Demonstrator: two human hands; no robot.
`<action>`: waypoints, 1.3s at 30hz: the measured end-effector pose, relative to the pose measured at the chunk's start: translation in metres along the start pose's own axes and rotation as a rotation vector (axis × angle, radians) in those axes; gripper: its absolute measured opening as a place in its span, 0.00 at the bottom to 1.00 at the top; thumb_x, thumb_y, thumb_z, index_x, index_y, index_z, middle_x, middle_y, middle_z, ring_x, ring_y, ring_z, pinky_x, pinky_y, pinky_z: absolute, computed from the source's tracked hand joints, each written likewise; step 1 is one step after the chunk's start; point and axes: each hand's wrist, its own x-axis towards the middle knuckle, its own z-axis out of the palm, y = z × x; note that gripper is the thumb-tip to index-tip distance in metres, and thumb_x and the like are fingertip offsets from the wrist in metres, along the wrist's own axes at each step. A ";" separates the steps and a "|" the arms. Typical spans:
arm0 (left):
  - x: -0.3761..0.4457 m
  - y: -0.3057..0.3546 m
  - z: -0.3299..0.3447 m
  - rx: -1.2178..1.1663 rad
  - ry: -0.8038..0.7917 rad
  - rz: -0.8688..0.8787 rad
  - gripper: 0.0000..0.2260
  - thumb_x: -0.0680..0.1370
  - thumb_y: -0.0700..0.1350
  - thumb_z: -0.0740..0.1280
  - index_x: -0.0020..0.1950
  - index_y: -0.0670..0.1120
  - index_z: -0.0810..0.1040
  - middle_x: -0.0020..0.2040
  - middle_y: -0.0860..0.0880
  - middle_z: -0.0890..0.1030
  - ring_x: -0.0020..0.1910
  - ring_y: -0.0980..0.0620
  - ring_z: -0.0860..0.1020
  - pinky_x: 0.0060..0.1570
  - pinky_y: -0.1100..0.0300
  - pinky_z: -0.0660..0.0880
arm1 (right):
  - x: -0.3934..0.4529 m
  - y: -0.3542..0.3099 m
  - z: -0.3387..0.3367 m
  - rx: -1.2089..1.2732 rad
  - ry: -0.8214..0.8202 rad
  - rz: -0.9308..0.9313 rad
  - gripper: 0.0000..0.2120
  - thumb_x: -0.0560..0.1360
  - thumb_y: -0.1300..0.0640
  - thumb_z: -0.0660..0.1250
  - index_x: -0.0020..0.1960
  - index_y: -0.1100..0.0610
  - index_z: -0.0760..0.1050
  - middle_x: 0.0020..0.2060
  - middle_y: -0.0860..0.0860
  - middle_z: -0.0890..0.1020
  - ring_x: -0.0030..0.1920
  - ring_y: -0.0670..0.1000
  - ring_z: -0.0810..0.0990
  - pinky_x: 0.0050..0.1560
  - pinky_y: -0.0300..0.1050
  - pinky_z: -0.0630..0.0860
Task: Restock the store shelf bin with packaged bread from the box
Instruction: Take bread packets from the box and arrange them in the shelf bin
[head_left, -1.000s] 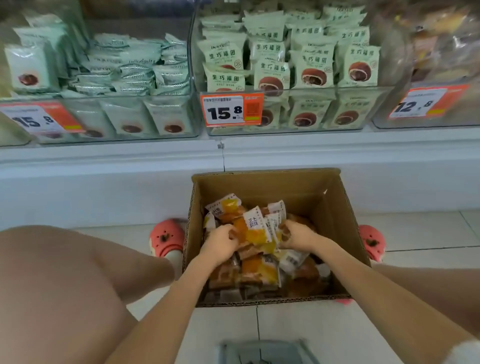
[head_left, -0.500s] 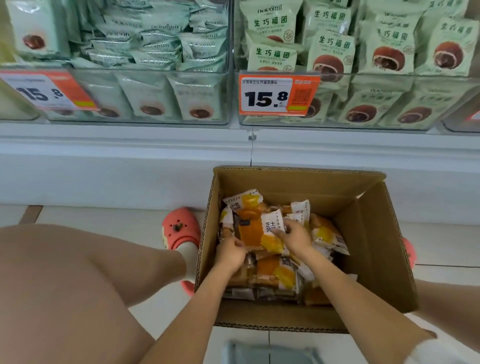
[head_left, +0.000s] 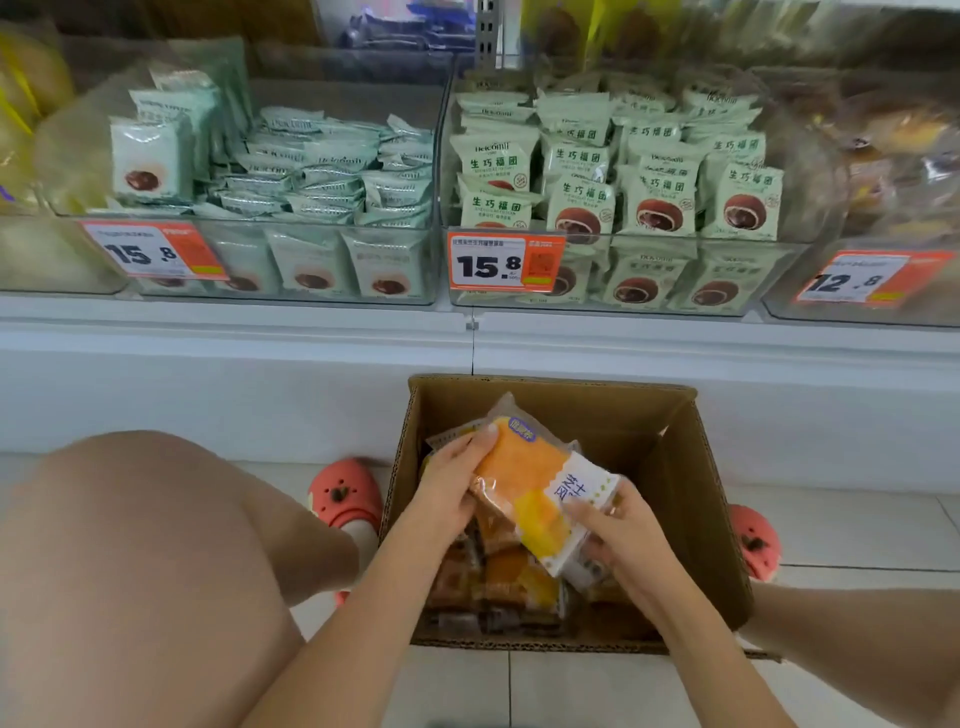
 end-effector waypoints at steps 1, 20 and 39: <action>-0.007 0.008 0.004 0.112 -0.020 0.074 0.14 0.74 0.45 0.71 0.57 0.40 0.79 0.49 0.42 0.83 0.47 0.46 0.81 0.49 0.53 0.78 | -0.003 -0.010 -0.003 0.004 -0.009 -0.011 0.18 0.73 0.60 0.69 0.61 0.53 0.70 0.53 0.57 0.81 0.46 0.52 0.84 0.40 0.45 0.81; -0.122 0.219 0.173 0.807 -0.059 1.183 0.06 0.78 0.45 0.67 0.50 0.46 0.84 0.44 0.52 0.84 0.42 0.58 0.80 0.46 0.65 0.76 | -0.077 -0.298 -0.013 -0.608 0.041 -0.662 0.12 0.74 0.54 0.69 0.57 0.49 0.77 0.46 0.55 0.82 0.40 0.39 0.78 0.44 0.32 0.72; -0.073 0.301 0.374 1.796 0.095 1.763 0.19 0.84 0.52 0.48 0.52 0.45 0.74 0.40 0.44 0.78 0.39 0.44 0.77 0.35 0.57 0.71 | -0.017 -0.582 -0.041 -1.373 0.839 -0.882 0.10 0.75 0.55 0.67 0.47 0.62 0.72 0.42 0.59 0.79 0.39 0.58 0.76 0.34 0.45 0.72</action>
